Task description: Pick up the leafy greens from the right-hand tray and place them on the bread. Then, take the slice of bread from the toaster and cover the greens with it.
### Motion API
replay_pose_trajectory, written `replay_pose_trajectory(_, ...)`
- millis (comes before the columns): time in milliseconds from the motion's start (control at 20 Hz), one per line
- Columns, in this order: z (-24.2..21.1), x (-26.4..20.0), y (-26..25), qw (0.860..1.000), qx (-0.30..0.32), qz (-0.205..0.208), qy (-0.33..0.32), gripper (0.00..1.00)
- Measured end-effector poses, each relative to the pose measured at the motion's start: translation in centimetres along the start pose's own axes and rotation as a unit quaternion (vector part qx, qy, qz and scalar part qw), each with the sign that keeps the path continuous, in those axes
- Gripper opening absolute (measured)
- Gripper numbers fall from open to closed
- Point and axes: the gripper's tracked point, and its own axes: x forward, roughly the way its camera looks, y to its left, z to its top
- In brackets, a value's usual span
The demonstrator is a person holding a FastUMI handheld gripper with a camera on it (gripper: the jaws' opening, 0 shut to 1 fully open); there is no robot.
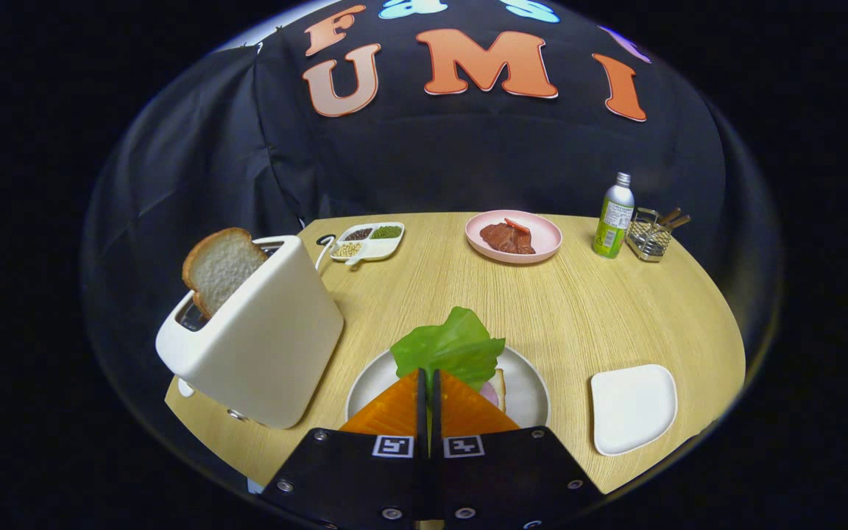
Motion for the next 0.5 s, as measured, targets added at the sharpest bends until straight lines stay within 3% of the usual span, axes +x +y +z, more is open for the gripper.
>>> replay_pose_trajectory(500,-3.6,2.4,-2.5,0.998,0.018,-0.03,0.052,0.03)
